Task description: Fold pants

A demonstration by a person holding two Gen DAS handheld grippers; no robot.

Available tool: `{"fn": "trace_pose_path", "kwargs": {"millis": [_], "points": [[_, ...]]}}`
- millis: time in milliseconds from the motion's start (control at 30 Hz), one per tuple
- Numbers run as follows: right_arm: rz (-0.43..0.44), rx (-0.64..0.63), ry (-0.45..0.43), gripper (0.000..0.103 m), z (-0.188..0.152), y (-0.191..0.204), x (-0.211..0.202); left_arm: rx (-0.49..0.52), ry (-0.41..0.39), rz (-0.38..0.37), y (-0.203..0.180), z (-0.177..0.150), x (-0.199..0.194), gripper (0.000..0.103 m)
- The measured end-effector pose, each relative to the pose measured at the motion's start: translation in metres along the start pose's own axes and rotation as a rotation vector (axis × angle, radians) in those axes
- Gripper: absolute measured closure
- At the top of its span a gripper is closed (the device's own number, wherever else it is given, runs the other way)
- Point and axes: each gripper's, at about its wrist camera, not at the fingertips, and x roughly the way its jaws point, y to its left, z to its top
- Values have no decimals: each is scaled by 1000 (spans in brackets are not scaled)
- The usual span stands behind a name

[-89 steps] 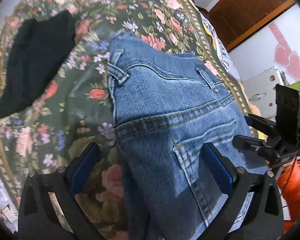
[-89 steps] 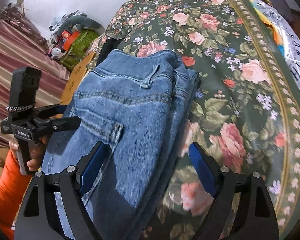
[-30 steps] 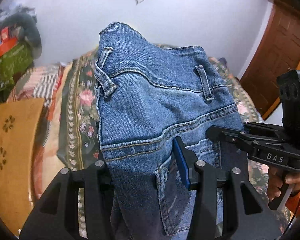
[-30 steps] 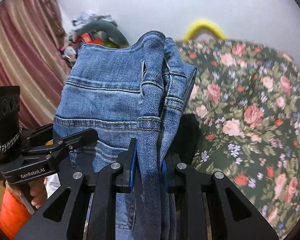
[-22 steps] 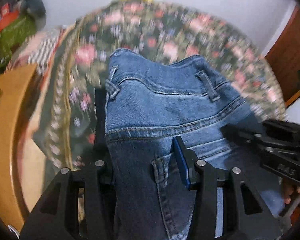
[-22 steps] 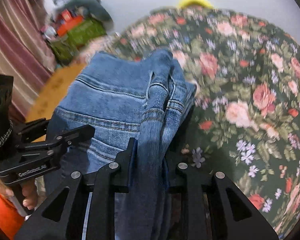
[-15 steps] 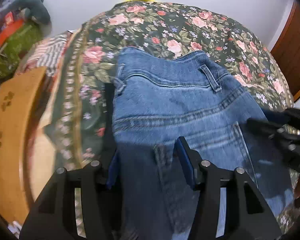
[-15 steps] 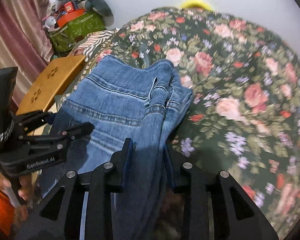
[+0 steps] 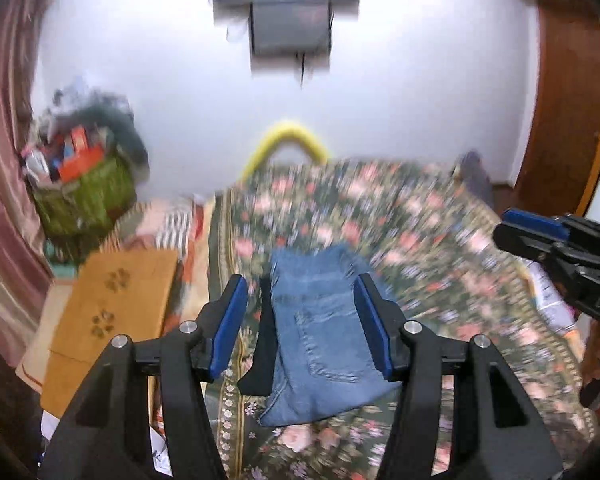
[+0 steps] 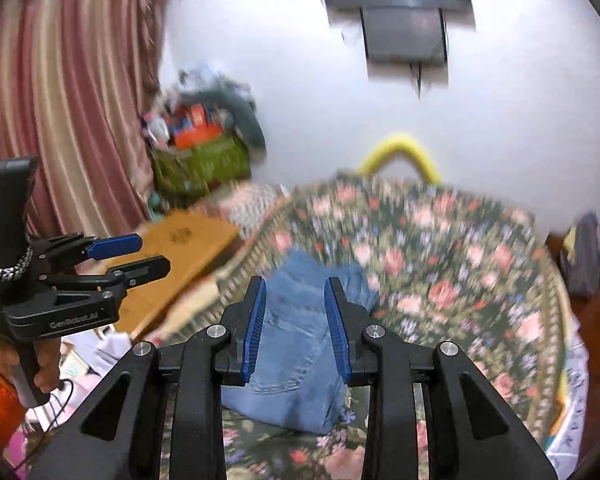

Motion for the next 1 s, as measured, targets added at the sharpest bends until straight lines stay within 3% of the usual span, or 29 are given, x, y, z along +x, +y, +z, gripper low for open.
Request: {"fn": "trace_pose_path", "kwargs": {"millis": [167, 300, 467, 500, 567, 633, 767, 833, 1000], "points": [[18, 12, -158, 76, -3, 28, -88, 5, -172, -16, -26, -6, -106, 46], [10, -2, -234, 76, -15, 48, -138, -8, -270, -17, -43, -24, -166, 45], [11, -19, -276, 73, -29, 69, -173, -25, -361, 23, -58, -54, -215, 31], [11, -18, -287, 66, -32, 72, -177, -27, -371, 30, -60, -58, -220, 28], [-10, -19, -307, 46, -35, 77, -185, -34, -381, 31, -61, -64, -229, 11], [-37, -18, -331, 23, -39, 81, -192, -46, -392, 33, -61, -69, -236, 6], [-61, -11, -336, 13, -42, 83, -195, -51, -405, 44, -60, -75, -246, 0], [-73, -7, -334, 2, -42, 84, -193, -61, -404, 38, -56, -74, -247, 0], [-90, -1, -329, 0, -44, 86, -195, -80, -404, 40, -55, -79, -254, 0]]}}
